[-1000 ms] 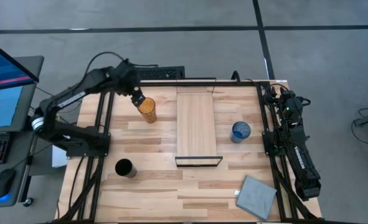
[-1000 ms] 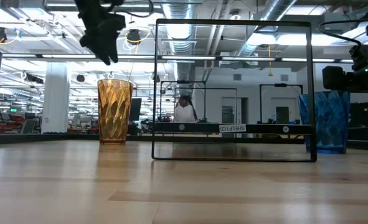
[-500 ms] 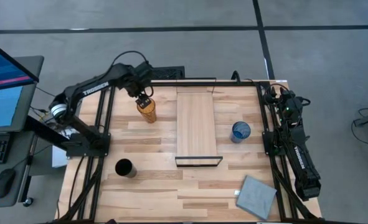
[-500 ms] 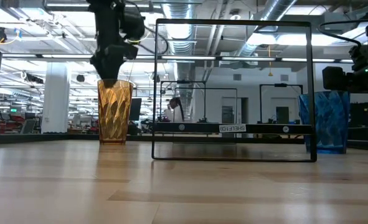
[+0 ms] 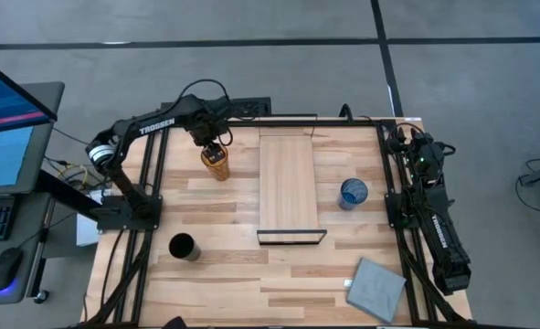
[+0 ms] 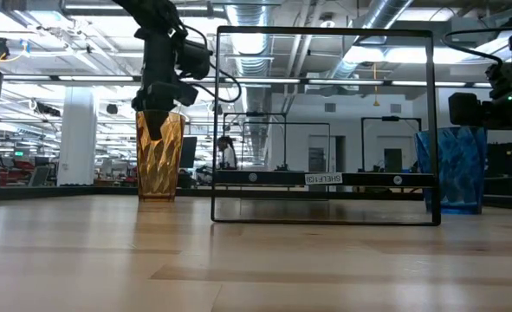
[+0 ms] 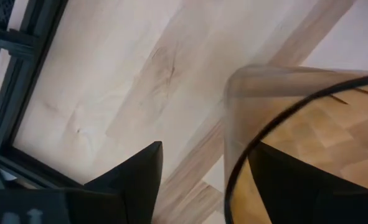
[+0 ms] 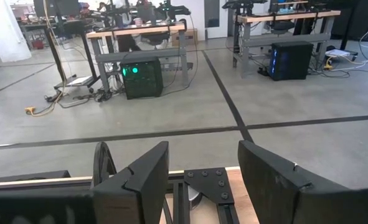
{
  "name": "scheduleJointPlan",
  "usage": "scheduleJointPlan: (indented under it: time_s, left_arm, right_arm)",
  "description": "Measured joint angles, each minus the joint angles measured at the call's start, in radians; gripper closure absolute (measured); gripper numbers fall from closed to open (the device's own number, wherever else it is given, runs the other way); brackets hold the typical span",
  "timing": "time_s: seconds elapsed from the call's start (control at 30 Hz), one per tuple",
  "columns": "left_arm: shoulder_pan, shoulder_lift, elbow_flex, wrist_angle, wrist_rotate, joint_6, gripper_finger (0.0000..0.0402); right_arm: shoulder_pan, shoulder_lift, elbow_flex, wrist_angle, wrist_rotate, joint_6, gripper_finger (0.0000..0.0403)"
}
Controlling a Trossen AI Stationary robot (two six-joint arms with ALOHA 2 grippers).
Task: Stack small to large cups/mugs on shelf
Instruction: Put the brown cup on the shelf
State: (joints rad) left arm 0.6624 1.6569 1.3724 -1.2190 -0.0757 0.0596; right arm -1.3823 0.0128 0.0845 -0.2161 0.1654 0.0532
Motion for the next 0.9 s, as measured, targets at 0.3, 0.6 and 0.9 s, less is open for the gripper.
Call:
scheduleJointPlan:
  time_s: [0.3, 0.6, 0.9]
  left_arm:
    - [0.0, -0.001, 0.0, 0.009, 0.001, 0.056, 0.0308]
    - [0.001, -0.004, 0.0, 0.017, 0.02, 0.109, 0.0394]
    - [0.001, 0.0, 0.15, -0.021, 0.096, 0.129, 0.04]
  right_arm:
    - [0.0, 0.0, 0.0, 0.0, 0.0, 0.0, 0.0189]
    - [0.0, 0.0, 0.0, 0.0, 0.0, 0.0, 0.0189]
    - [0.0, 0.0, 0.0, 0.0, 0.0, 0.0, 0.0189]
